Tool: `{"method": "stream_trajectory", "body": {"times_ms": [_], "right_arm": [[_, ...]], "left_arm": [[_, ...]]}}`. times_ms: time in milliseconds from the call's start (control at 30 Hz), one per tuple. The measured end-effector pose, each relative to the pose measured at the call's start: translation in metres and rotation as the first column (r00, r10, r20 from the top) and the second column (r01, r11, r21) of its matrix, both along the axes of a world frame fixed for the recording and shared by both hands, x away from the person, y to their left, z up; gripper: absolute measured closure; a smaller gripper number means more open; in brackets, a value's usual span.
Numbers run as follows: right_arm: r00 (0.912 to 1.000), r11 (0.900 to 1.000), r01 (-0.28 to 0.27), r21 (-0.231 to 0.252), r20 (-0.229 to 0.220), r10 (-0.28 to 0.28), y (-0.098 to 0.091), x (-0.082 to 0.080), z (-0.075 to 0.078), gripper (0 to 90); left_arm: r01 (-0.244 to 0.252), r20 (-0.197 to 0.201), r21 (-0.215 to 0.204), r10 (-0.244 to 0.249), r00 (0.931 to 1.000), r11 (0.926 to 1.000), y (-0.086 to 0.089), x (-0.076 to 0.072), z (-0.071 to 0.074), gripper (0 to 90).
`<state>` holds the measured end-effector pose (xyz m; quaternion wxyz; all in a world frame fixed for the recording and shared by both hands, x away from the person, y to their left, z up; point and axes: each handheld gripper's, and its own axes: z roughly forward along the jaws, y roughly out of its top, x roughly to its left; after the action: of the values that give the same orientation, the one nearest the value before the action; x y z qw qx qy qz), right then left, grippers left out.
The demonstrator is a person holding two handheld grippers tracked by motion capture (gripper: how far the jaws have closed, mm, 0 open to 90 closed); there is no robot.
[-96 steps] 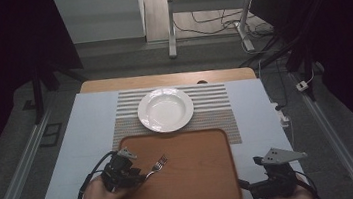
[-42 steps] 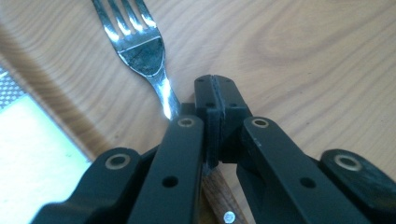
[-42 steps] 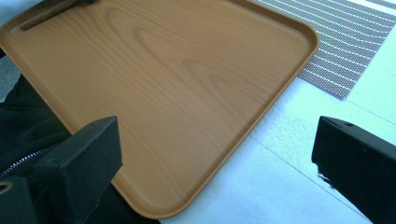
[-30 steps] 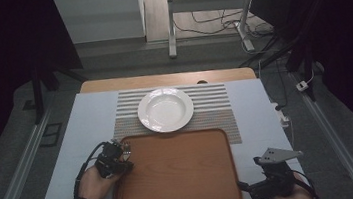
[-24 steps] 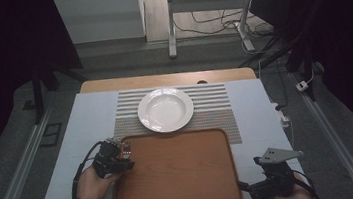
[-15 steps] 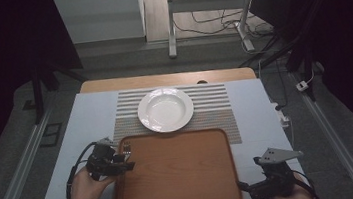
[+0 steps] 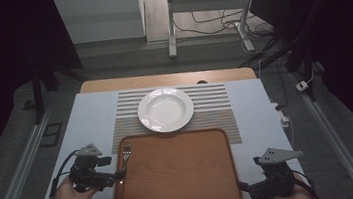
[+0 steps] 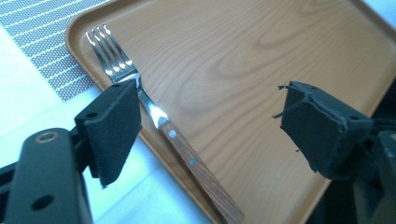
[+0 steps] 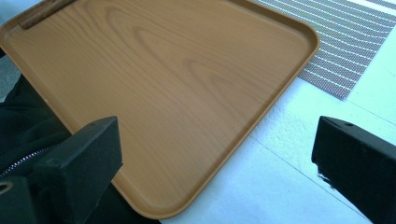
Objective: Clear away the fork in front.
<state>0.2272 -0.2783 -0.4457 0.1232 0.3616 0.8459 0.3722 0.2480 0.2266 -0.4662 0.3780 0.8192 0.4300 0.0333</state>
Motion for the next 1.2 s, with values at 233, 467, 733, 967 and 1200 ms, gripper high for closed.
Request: {"method": "stream_trajectory", "body": {"times_ms": [233, 467, 733, 967, 1200], "right_arm": [[1.0, 1.0, 0.002, -0.001, 0.0, -0.002, 0.0, 0.0, 0.0, 1.7], [1.0, 1.0, 0.005, -0.001, 0.0, -0.005, 0.0, 0.0, 0.0, 1.7], [0.9999, 0.9999, 0.011, 0.002, 0.001, -0.011, 0.0, 0.0, 0.0, 1.7], [0.9999, 0.9999, 0.013, -0.005, 0.001, -0.013, 0.001, 0.0, 0.0, 1.7], [0.9999, 0.9999, 0.016, -0.006, 0.002, -0.016, 0.001, 0.0, 0.0, 1.7]], "left_arm": [[-0.022, 0.037, -0.037, 0.024, 0.999, 0.9991, 0.016, -0.022, 0.002, 9.5], [-0.055, 0.044, -0.059, 0.057, 0.9974, 0.9968, 0.033, -0.04, 0.0, 4.0], [-0.063, 0.047, -0.046, 0.065, 0.9968, 0.9969, 0.043, -0.053, -0.007, 0.0], [-0.06, 0.035, -0.038, 0.061, 0.9975, 0.9975, 0.048, -0.06, -0.012, 0.0], [-0.077, 0.047, -0.053, 0.08, 0.9957, 0.9956, 0.055, -0.069, -0.011, 0.0]]}}
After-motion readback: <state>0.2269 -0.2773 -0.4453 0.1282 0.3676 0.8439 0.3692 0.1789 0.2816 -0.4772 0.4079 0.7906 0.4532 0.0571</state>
